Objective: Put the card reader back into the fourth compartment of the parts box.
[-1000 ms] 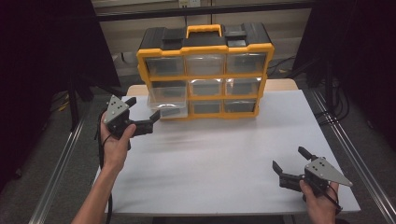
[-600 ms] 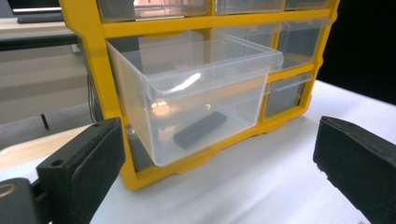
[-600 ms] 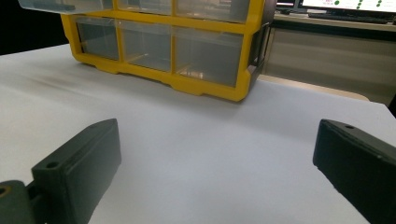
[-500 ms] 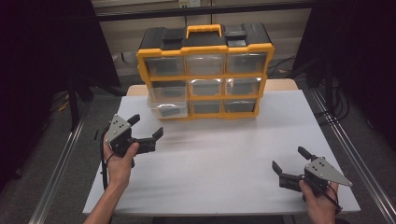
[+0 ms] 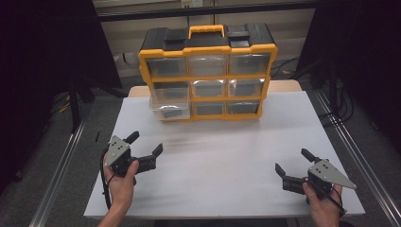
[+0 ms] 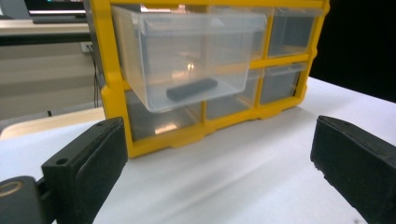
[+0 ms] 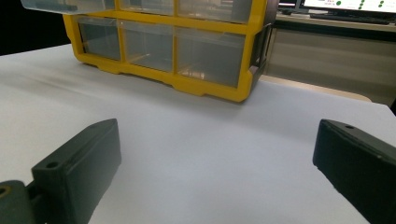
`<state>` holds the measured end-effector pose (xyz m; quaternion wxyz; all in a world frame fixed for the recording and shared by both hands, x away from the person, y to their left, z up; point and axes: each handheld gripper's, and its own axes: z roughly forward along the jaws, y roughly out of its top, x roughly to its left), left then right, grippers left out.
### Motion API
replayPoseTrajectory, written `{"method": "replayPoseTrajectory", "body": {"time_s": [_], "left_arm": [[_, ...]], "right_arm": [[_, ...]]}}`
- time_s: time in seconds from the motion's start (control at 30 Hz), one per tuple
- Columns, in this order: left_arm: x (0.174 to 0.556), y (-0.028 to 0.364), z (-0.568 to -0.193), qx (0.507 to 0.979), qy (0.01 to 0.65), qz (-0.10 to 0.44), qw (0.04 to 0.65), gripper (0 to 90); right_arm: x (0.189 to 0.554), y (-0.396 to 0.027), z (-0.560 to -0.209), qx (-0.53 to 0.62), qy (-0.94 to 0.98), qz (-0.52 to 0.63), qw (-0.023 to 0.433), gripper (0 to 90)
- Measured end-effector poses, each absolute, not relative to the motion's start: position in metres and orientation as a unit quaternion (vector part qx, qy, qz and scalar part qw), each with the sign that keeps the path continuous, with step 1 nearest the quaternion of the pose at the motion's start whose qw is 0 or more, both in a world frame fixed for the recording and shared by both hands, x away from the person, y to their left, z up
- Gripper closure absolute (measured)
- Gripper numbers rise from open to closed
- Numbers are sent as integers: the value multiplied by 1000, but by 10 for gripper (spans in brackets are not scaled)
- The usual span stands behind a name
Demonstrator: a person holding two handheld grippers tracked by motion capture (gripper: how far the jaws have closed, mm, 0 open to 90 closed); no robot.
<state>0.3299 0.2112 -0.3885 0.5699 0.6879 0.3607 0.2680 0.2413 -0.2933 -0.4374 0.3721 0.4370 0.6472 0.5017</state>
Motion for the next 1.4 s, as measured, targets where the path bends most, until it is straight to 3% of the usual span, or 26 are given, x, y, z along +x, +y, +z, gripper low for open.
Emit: {"method": "replayPoseTrajectory", "body": {"time_s": [0.8, 1.4], "left_arm": [[304, 239, -423, 699, 392, 265, 536, 37], [307, 243, -443, 720, 404, 258, 503, 28]], "right_arm": [[240, -293, -437, 439, 646, 502, 372, 11], [242, -294, -438, 441, 647, 503, 366, 11]]}}
